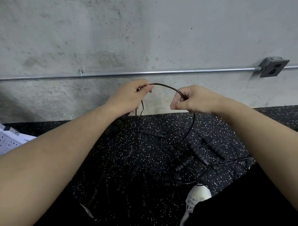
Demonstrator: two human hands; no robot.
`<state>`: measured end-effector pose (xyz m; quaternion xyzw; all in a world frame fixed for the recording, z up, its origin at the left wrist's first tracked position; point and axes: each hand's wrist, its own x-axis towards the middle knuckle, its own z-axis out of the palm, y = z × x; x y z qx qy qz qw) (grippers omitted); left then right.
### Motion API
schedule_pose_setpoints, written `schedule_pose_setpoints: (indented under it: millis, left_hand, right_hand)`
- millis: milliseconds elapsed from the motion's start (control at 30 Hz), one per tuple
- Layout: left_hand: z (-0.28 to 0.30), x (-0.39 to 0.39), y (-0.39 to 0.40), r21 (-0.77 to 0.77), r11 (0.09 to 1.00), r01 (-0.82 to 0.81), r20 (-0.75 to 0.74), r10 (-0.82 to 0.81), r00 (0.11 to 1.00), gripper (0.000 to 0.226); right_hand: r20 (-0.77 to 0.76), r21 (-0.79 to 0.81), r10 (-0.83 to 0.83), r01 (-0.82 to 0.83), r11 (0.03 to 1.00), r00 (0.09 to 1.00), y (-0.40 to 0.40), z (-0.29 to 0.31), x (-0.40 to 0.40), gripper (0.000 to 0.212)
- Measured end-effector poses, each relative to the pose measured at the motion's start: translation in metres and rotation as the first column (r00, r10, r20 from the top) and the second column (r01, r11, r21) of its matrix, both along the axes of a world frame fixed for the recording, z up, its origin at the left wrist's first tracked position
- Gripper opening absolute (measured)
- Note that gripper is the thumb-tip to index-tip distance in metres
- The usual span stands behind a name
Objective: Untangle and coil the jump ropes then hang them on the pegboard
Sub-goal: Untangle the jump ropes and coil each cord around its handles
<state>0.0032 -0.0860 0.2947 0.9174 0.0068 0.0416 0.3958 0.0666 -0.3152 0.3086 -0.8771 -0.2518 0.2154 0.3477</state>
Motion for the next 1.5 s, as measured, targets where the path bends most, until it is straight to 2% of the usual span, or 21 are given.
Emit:
schedule_pose_setpoints:
  millis: [167, 267, 367, 500, 600, 700, 800, 900, 1000, 1067, 1133, 1200, 1300, 1367, 1500]
  left_hand:
    - [0.004, 0.007, 0.021, -0.165, 0.948, -0.271, 0.033, 0.28, 0.959, 0.02]
    - [-0.002, 0.007, 0.037, -0.143, 0.939, -0.312, -0.064, 0.306, 0.95, 0.017]
    - [-0.009, 0.004, 0.037, -0.059, 0.972, -0.228, -0.167, 0.215, 0.962, 0.008]
    - [-0.011, -0.001, 0.018, 0.041, 0.999, -0.028, -0.205, 0.036, 0.978, 0.03]
    - [-0.009, -0.004, -0.003, 0.119, 0.989, 0.091, -0.149, -0.073, 0.986, 0.042]
    - [-0.007, -0.005, -0.019, 0.326, 0.928, 0.18, -0.031, -0.179, 0.983, 0.032]
    - [-0.008, -0.003, -0.021, 0.443, 0.873, 0.205, -0.011, -0.223, 0.975, 0.028]
    - [-0.007, -0.001, -0.018, 0.386, 0.91, 0.155, -0.008, -0.165, 0.986, 0.03]
    - [-0.005, 0.002, -0.011, 0.169, 0.985, 0.022, -0.017, -0.019, 1.0, 0.024]
    - [-0.005, 0.004, -0.001, 0.027, 0.997, -0.079, -0.041, 0.08, 0.996, 0.022]
    - [-0.005, 0.007, 0.011, -0.014, 0.986, -0.163, -0.061, 0.162, 0.985, 0.024]
    - [-0.008, 0.007, 0.021, 0.02, 0.979, -0.202, -0.081, 0.203, 0.976, 0.025]
    - [-0.015, 0.007, 0.028, 0.142, 0.979, -0.148, -0.149, 0.169, 0.974, 0.023]
    - [-0.021, 0.005, 0.024, 0.161, 0.985, -0.065, -0.207, 0.098, 0.973, 0.017]
    - [-0.02, -0.003, -0.001, 0.173, 0.975, 0.142, -0.214, -0.103, 0.971, 0.032]
  right_hand:
    - [-0.064, -0.042, -0.005, 0.002, 0.999, 0.998, -0.015, 0.0, 0.006, 0.011]
    - [-0.027, -0.036, -0.071, 0.07, 0.997, 0.997, -0.021, 0.0, 0.011, 0.019]
    - [0.022, -0.017, -0.114, 0.114, 0.993, 0.993, -0.02, 0.001, 0.009, 0.017]
    - [0.05, -0.042, -0.043, 0.045, 0.998, 0.998, -0.01, 0.005, 0.002, 0.009]
    - [0.07, -0.075, 0.009, -0.003, 0.997, 0.997, 0.001, 0.007, -0.003, 0.005]
    - [0.085, -0.088, 0.068, -0.06, 0.994, 0.994, 0.01, 0.005, -0.008, 0.008]
    - [0.078, -0.053, 0.09, -0.086, 0.995, 0.993, 0.012, 0.005, -0.011, 0.015]
    - [0.014, -0.031, 0.097, -0.096, 0.995, 0.995, 0.008, 0.005, -0.012, 0.023]
    - [-0.058, -0.073, 0.101, -0.105, 0.992, 0.993, 0.001, 0.005, -0.012, 0.031]
    - [-0.112, -0.128, 0.119, -0.133, 0.983, 0.987, -0.005, 0.004, -0.01, 0.033]
    - [-0.157, -0.187, 0.127, -0.156, 0.97, 0.979, -0.013, 0.003, -0.007, 0.031]
    - [-0.167, -0.218, 0.126, -0.161, 0.963, 0.978, -0.02, 0.003, -0.003, 0.028]
    - [-0.071, -0.196, 0.084, -0.096, 0.976, 0.994, -0.022, 0.005, -0.001, 0.026]
    - [0.031, -0.157, 0.03, -0.025, 0.987, 0.999, -0.022, 0.006, 0.0, 0.024]
    - [0.097, -0.064, -0.029, 0.035, 0.997, 0.995, -0.017, 0.007, 0.001, 0.021]
